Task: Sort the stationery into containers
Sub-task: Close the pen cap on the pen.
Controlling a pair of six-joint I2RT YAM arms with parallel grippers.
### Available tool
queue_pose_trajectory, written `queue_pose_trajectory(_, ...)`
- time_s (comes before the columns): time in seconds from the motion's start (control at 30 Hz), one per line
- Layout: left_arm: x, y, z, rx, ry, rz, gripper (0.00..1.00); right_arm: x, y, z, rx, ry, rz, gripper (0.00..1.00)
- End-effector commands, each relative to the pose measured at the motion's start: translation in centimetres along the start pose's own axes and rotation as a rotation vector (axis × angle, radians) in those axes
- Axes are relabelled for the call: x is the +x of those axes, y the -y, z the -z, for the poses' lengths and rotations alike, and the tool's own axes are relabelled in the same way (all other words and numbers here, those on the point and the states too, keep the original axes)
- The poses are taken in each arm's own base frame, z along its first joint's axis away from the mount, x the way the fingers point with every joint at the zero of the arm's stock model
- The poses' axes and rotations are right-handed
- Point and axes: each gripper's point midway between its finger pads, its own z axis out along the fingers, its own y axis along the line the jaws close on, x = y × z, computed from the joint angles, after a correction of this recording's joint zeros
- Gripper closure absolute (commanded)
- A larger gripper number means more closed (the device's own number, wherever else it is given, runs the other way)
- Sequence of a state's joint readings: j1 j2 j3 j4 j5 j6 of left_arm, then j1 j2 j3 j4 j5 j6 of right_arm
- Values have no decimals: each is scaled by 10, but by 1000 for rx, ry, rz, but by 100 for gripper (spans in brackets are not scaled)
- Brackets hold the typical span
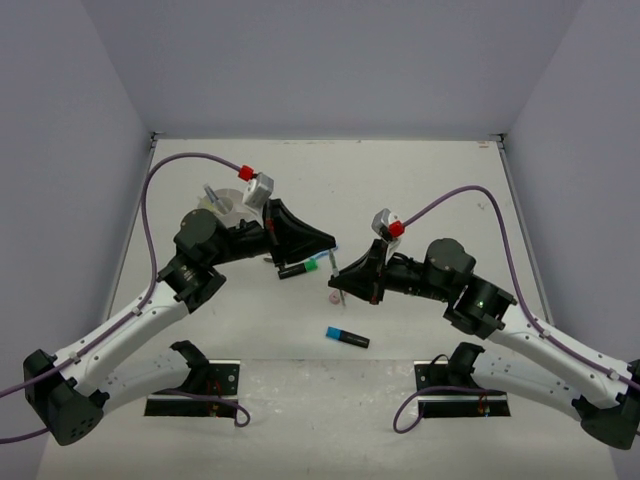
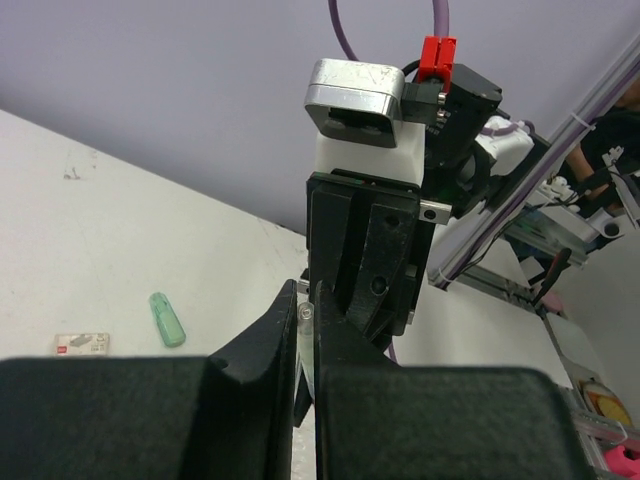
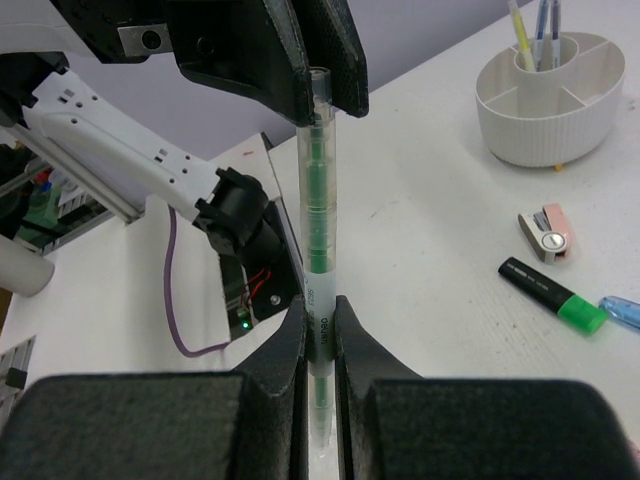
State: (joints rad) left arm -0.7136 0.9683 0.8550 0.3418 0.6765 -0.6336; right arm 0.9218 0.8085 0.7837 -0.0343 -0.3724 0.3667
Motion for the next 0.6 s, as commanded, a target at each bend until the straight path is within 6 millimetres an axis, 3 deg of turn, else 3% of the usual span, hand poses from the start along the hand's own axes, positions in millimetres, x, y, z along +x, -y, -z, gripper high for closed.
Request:
queue_pose_trajectory(0.0, 33, -5, 2, 24, -78, 78, 100, -72, -7, 9, 52, 200, 84, 100)
queue_pose_trajectory(0.27, 78, -14, 3, -32, -149, 168, 100, -149, -7, 16, 115, 346, 135, 100)
queue_pose_trajectory(0.43, 97, -11, -2, -50, -172, 189, 100, -185, 0, 10, 133, 385, 147, 100)
queue_pose_trajectory(0.57, 111, -13, 0, -60, -186, 221, 100, -198, 14, 7, 156, 393, 132, 100)
